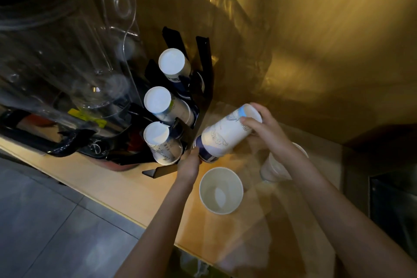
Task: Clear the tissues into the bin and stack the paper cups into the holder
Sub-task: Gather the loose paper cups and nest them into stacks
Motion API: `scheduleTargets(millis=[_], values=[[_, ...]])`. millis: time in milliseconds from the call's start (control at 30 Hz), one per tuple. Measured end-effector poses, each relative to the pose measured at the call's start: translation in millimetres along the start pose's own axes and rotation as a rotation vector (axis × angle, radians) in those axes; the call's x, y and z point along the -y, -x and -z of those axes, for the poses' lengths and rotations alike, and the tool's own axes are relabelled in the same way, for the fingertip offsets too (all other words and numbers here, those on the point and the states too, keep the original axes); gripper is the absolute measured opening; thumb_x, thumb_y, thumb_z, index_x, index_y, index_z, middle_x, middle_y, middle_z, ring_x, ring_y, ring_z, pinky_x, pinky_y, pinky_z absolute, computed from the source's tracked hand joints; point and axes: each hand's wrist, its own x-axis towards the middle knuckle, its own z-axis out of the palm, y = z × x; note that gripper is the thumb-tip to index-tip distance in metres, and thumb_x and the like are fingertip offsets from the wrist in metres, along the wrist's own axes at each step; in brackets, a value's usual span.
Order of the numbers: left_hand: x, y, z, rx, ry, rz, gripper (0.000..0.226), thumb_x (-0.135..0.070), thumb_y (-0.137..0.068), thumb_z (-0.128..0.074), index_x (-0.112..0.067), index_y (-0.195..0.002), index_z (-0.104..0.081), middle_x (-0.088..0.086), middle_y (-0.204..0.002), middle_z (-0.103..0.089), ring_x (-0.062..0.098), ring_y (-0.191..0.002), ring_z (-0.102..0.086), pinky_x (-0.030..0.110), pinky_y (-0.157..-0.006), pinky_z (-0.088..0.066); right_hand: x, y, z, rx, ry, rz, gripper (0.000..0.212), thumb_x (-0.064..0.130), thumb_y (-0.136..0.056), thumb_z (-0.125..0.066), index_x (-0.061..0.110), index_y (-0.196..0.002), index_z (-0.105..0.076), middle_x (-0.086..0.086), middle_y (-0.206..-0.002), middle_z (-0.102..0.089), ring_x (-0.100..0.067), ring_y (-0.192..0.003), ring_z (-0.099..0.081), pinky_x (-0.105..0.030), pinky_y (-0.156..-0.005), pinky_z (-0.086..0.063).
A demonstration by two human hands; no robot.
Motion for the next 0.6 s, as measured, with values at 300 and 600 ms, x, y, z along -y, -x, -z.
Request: scheduleTargets(millis=[300,600], values=[[-80.7,46.2,12.1,0.110,0.186,-0.379,0.016,-0.009,-0.091,-0.049,-0.014,-0.092,-0.064,0.011,-0.086,-0.071,0.024,-0.082,-0.067,0.038,-0.082,-0.054,11.4,17.2,51.7,-0.096,-0.548,-0.190,0.039,0.032,-0.089,-0.049,0.015,-0.124,-0.048,-0.007,-0.103,-0.061,-0.024,-0.086,-0.064,-0.031,-0.067,-0.060],[-90.9,76.9,16.5,0.301,0.107,-0.488,0.024,0.006,-0.081,-0.058,-0.002,-0.104,-0.062,-0.006,-0.061,-0.074,0.005,-0.058,-0.068,0.017,-0.058,-0.057,-2.5,40.9,60.1,-0.109,-0.752,-0.248,0.042,0.041,-0.087,-0.050,0.015,-0.119,-0.052,-0.010,-0.105,-0.061,-0.027,-0.090,-0.064,-0.038,-0.064,-0.059]])
